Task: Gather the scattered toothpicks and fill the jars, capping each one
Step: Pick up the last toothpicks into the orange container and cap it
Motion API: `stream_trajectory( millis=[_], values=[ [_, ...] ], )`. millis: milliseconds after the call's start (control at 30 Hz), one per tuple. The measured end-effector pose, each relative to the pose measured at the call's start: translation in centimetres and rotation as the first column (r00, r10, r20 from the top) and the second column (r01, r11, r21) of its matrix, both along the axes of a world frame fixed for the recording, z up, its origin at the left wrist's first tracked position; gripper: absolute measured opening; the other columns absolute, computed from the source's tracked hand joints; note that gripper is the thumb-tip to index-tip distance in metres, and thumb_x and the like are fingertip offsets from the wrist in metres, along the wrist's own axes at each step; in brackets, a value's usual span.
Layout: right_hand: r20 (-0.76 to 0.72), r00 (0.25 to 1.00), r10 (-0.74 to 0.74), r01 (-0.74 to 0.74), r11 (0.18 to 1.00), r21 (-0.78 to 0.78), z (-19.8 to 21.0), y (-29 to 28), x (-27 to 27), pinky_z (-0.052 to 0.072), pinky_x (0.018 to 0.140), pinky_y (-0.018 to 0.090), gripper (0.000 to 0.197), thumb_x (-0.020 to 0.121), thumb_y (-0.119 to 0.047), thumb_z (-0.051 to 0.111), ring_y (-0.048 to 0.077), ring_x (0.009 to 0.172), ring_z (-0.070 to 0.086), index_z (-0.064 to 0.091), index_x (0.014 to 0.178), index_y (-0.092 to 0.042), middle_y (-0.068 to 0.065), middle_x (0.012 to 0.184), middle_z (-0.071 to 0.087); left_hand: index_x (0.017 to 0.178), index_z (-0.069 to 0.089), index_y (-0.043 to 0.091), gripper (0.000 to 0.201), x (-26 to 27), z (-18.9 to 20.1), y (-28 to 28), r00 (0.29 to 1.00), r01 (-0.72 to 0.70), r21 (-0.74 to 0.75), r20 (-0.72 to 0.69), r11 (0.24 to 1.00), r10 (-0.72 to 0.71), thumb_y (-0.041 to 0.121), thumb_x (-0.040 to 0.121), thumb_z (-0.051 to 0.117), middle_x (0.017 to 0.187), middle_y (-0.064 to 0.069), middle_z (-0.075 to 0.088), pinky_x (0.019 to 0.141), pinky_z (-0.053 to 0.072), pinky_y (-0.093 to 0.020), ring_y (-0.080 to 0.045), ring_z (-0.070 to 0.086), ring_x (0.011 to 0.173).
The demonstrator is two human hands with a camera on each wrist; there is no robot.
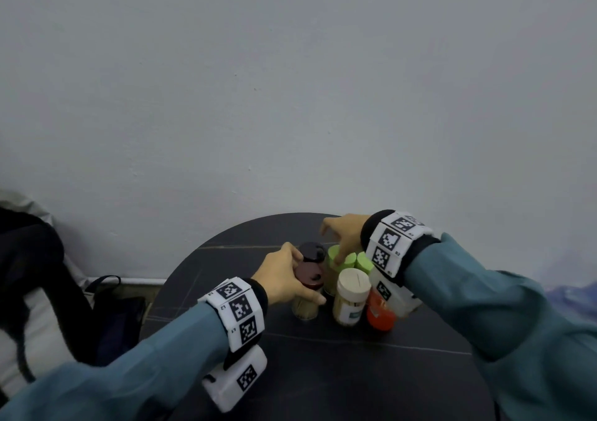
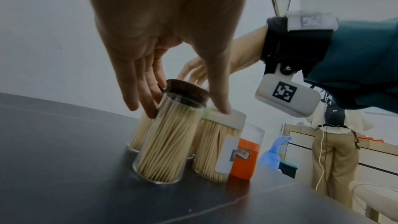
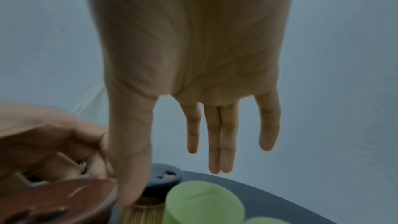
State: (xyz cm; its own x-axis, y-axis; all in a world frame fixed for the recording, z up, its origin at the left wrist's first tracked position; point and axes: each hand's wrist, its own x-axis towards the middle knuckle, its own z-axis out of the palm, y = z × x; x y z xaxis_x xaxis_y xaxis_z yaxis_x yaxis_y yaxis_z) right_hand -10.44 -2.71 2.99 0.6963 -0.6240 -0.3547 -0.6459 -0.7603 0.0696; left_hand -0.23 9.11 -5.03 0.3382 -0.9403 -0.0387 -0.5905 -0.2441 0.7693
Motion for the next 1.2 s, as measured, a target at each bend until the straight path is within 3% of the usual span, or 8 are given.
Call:
stream_trajectory(
  millis=[133,200,300,400,467,700,900,1200],
  values=[
    [0.160,0.985,-0.059,0.053,0.998,0.037,-1.1,-1.3,-3.6,0.036,0.104,0.033,0.059,0.089,-0.037,0.058,0.024,0.127,0.043,0.035,0.136,-0.010,0.009,0.140,0.043,0.111,0.044,0.017,0.066,-0.8,0.7,-0.1,0.985,-0.126,-0.098,0.103,0.987,0.136,0.065,0.070,0.066,0.112,0.001,0.050,0.087,0.047,-0.035,-0.016,0.051,0.104],
    [0.256,0.961,-0.105,0.084,0.992,0.093,-2.3,-1.7,-5.5,0.033,0.107,0.036,0.062,0.089,-0.043,0.054,0.023,0.129,0.040,0.032,0.138,-0.011,0.010,0.143,0.039,0.128,0.040,0.017,0.063,-0.8,0.8,-0.7,0.980,-0.132,-0.110,0.136,0.985,0.147,0.061,0.083,0.053,0.130,-0.006,0.042,0.101,0.038,-0.043,-0.022,0.041,0.123],
    [0.322,0.934,-0.156,0.088,0.972,0.216,-4.1,-1.3,-8.3,0.025,0.113,0.041,0.089,0.079,-0.048,0.066,0.024,0.139,0.023,0.016,0.146,-0.019,0.008,0.152,0.019,0.147,0.021,0.025,0.072,-1.4,0.6,-1.9,0.988,-0.035,-0.040,0.148,0.999,0.041,0.056,0.088,0.049,0.151,-0.007,0.019,0.112,0.024,-0.049,-0.026,0.017,0.140],
    [0.225,0.959,-0.173,0.101,0.949,0.300,-5.8,-1.0,-10.3,0.015,0.116,0.047,0.126,0.061,-0.043,0.083,0.026,0.144,-0.003,-0.008,0.147,-0.027,0.007,0.155,-0.011,0.149,0.012,0.034,0.081,-2.6,0.0,-2.8,0.982,0.034,0.048,0.184,0.998,-0.043,0.063,0.084,0.050,0.158,-0.003,0.003,0.114,0.016,-0.053,-0.026,0.003,0.144],
    [0.183,0.965,-0.188,0.118,0.935,0.336,-6.7,-1.1,-10.8,0.017,0.116,0.045,0.137,0.058,-0.037,0.087,0.026,0.144,-0.006,-0.018,0.145,-0.028,0.006,0.153,-0.019,0.149,0.011,0.037,0.082,-3.3,-0.4,-3.3,0.972,0.048,0.085,0.227,0.995,-0.067,0.065,0.083,0.049,0.158,-0.004,0.001,0.114,0.016,-0.055,-0.027,0.000,0.144],
    [0.309,0.928,-0.208,0.102,0.939,0.328,-8.3,-1.5,-10.0,0.031,0.110,0.047,0.140,0.056,-0.024,0.088,0.029,0.138,0.022,-0.021,0.143,-0.034,0.012,0.149,0.012,0.147,0.018,0.040,0.071,-3.6,-1.1,-3.5,0.945,0.080,0.096,0.310,0.992,-0.106,0.061,0.086,0.047,0.158,-0.004,-0.002,0.113,0.017,-0.050,-0.027,-0.008,0.144],
    [0.337,0.905,-0.260,0.151,0.936,0.318,-8.4,-0.7,-9.6,0.037,0.106,0.042,0.121,0.067,-0.030,0.081,0.033,0.129,0.037,-0.011,0.145,-0.033,0.017,0.143,0.018,0.147,0.022,0.036,0.062,-3.3,-1.0,-3.7,0.934,0.113,0.110,0.327,0.988,-0.143,0.052,0.092,0.045,0.158,-0.007,0.000,0.115,0.010,-0.046,-0.031,-0.007,0.143],
    [0.413,0.854,-0.318,0.203,0.933,0.297,-8.9,0.4,-9.0,0.038,0.102,0.040,0.113,0.070,-0.033,0.079,0.035,0.126,0.041,-0.005,0.147,-0.030,0.020,0.140,0.021,0.147,0.022,0.034,0.057,-3.3,-1.0,-3.7,0.911,0.111,0.113,0.386,0.987,-0.147,0.049,0.095,0.040,0.157,-0.007,0.006,0.115,0.009,-0.045,-0.033,-0.001,0.142]
  ],
)
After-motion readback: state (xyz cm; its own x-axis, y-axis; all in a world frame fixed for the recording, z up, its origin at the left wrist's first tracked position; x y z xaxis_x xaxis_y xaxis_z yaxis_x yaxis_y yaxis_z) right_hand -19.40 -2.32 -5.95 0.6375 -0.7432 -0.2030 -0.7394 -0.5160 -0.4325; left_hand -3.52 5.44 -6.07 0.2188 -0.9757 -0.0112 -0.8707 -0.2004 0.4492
